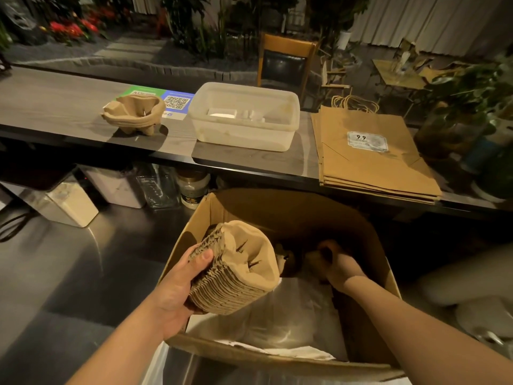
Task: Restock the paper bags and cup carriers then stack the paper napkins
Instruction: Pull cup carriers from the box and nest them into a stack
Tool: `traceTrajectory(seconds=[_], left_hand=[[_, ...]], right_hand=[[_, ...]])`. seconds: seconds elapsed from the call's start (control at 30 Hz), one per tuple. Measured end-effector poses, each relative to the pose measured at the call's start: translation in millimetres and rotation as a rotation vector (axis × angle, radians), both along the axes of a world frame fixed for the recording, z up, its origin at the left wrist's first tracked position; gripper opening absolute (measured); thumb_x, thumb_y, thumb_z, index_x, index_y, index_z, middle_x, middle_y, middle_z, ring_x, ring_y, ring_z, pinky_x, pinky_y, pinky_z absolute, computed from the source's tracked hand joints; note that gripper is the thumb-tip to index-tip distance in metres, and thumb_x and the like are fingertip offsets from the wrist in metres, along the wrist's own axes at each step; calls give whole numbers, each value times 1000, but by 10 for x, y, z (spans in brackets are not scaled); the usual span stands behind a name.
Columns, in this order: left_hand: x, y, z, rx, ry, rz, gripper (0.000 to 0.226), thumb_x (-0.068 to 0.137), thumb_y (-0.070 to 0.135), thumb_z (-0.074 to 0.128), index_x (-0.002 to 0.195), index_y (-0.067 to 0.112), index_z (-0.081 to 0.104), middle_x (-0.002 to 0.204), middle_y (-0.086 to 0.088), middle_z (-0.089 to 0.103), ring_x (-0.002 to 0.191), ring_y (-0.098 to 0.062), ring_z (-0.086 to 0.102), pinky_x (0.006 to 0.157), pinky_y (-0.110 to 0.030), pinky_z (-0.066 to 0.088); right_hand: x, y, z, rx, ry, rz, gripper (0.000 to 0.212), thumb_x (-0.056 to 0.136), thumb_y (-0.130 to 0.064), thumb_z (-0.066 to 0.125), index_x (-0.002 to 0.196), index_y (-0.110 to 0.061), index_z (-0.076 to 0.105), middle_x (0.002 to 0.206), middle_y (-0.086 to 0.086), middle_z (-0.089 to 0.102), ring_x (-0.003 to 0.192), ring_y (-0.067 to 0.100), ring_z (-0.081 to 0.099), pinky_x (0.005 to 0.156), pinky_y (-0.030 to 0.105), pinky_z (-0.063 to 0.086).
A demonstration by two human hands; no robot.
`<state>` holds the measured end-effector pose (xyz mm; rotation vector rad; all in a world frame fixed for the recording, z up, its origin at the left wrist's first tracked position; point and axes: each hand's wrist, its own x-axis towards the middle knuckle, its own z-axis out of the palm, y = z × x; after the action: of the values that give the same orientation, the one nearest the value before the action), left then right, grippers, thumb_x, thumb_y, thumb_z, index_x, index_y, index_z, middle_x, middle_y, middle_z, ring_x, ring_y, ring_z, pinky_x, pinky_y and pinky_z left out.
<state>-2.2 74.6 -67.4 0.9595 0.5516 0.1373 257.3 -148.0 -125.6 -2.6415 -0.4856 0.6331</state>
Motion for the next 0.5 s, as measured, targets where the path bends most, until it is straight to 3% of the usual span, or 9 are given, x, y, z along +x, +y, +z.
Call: traceTrajectory(seconds=[0.1,0.23,0.33,0.4,0.5], left_hand=[[-2,-11,64,19,31,24,113,41,69,95,140,29,57,129,-16,71,119,-40,68,101,-66,52],[-14,-7,25,35,29,11,113,41,72,94,139,30,57,129,-15,71,121,-41,66,101,-66,52],[-22,-12,49,51,34,8,112,39,73,93,137,31,58,127,-13,72,119,-40,67,100,-65,52],[-23,-19,49,61,39,-6,112,38,75,93,136,33,59,125,-12,73,118,-39,68,99,-64,54],[-29,-34,61,77,43,-7,113,35,76,92,134,34,60,123,-10,74,116,-37,69,94,-58,57]], right_hand=[[-63,-23,136,74,86,-16,37,102,-32,57,138,-30,45,128,6,59,113,29,61,99,43,52],[-209,-51,355,757,714,-356,30,104,-19,55,131,-30,59,125,16,69,109,36,69,84,49,57],[-330,-90,519,1041,1029,-441,35,105,-18,47,139,-21,58,116,18,72,96,33,72,71,41,55],[-434,-102,607,1166,1186,-405,47,101,-35,51,145,-18,54,123,21,68,97,35,70,73,42,54],[-557,-83,688,1288,1344,-268,82,91,-71,50,154,-21,42,159,23,37,136,46,44,94,54,48]])
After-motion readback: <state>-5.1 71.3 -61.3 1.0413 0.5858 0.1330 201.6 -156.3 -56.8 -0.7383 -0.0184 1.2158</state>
